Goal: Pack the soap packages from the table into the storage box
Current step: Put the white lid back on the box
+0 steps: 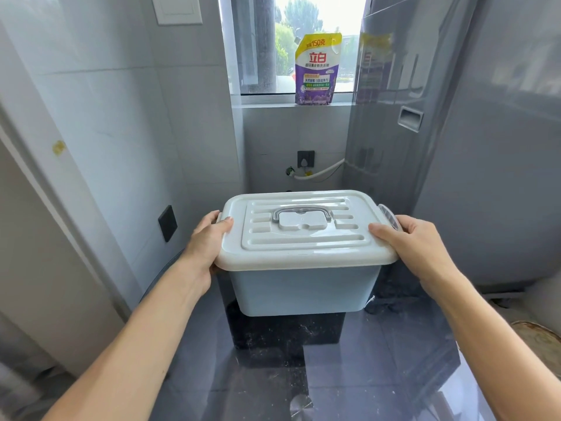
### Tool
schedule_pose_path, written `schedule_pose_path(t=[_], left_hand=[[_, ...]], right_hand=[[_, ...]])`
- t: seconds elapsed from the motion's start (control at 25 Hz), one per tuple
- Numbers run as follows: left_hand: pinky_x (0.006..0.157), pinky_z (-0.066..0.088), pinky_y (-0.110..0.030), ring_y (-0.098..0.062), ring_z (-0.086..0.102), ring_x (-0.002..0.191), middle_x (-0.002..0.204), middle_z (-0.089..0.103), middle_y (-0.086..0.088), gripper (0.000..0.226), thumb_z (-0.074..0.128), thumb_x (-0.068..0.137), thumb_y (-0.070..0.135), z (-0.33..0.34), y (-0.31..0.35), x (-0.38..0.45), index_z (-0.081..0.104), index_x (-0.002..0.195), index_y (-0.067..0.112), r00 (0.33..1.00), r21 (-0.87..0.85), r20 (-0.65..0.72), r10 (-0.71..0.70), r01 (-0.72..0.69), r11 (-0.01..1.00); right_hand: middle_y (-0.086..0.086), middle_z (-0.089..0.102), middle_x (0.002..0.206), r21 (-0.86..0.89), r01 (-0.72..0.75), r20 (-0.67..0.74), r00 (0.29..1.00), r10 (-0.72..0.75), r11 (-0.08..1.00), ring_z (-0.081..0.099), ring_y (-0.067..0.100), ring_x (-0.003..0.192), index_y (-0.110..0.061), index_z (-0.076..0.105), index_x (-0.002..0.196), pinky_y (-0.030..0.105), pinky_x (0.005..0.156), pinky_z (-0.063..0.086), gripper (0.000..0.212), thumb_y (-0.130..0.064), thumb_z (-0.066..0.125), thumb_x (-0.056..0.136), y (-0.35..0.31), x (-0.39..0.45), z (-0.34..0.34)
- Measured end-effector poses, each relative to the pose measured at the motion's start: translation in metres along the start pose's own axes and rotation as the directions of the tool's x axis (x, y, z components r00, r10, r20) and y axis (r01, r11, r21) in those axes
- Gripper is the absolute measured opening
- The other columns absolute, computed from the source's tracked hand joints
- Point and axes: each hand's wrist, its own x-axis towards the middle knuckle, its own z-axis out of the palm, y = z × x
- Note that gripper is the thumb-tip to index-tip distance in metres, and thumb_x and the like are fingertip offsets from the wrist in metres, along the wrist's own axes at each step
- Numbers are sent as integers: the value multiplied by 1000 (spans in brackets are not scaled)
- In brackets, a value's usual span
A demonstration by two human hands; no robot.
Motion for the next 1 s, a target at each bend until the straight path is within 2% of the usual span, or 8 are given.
schedule_pose_path(t=[0.12, 0.2, 0.32, 0.44, 0.52, 0.64, 0.8, 1.0], left_hand=[[50, 50, -26, -16, 69, 78, 106, 71, 8, 26, 58, 93, 32, 0, -1, 2, 60, 118, 37, 1000, -5, -14, 12, -12, 1000], [55, 50, -28, -18, 69, 82, 108, 71, 7, 28, 59, 92, 31, 0, -2, 3, 60, 120, 36, 999, -2, -35, 13, -13, 1000], [58, 50, -29, -19, 69, 87, 112, 70, 6, 33, 60, 91, 30, 1, -3, 3, 59, 124, 34, 999, -4, -45, 2, -2, 1000], [65, 50, -30, -18, 67, 94, 117, 68, 3, 39, 65, 89, 26, 3, -2, 1, 60, 127, 30, 993, -20, -108, 39, -42, 999], [75, 52, -34, -20, 65, 98, 107, 66, 3, 44, 68, 85, 21, 4, -3, 1, 59, 127, 30, 958, 112, -225, 179, -157, 981], [86, 54, -42, -26, 65, 96, 94, 67, 4, 42, 70, 80, 18, 8, 1, -6, 61, 120, 29, 876, 308, -317, 362, -266, 913], [81, 53, -35, -20, 66, 86, 84, 69, 11, 41, 70, 78, 20, 5, 4, -8, 64, 118, 30, 822, 494, -316, 475, -284, 821], [66, 40, -28, -20, 63, 73, 60, 57, 21, 27, 65, 78, 10, 9, 7, -7, 64, 98, 28, 752, 636, -218, 622, -374, 675]], right_hand=[[-5, 78, 81, 73, 20, 18, 1000, -21, 997, 68, 6, 68, -24, 78, 90, 20, 62, 52, 14, -32, 74, 78, 3, -2, 2], [-8, 79, 84, 141, 31, -4, 1000, -30, 990, 71, 5, 73, -24, 79, 96, 17, 61, 53, 16, -23, 72, 81, 3, 0, 3], [-13, 76, 107, 153, 92, -3, 996, -92, 984, 69, 1, 97, -29, 78, 103, 24, 86, 53, 25, -15, 68, 85, 3, 0, 7], [-20, 61, 127, 109, 141, -35, 990, -138, 984, 53, -10, 118, -41, 79, 93, 21, 103, 37, 32, -15, 62, 87, 2, -3, 14], [-24, 62, 124, 78, 166, -63, 985, -161, 983, 55, -9, 115, -51, 70, 107, 24, 102, 40, 39, -19, 61, 86, 4, -4, 15], [-12, 60, 135, 88, 140, -79, 988, -134, 986, 56, 5, 122, -39, 51, 138, 38, 109, 41, 57, -22, 62, 85, 10, -1, 13], [-10, 59, 136, 76, 140, -96, 987, -133, 987, 55, 9, 124, -34, 51, 140, 42, 111, 40, 57, -22, 62, 85, 13, 1, 15], [-11, 59, 138, 103, 155, -98, 985, -145, 983, 54, 5, 124, -31, 52, 140, 37, 111, 39, 56, -18, 60, 86, 12, 2, 17]])
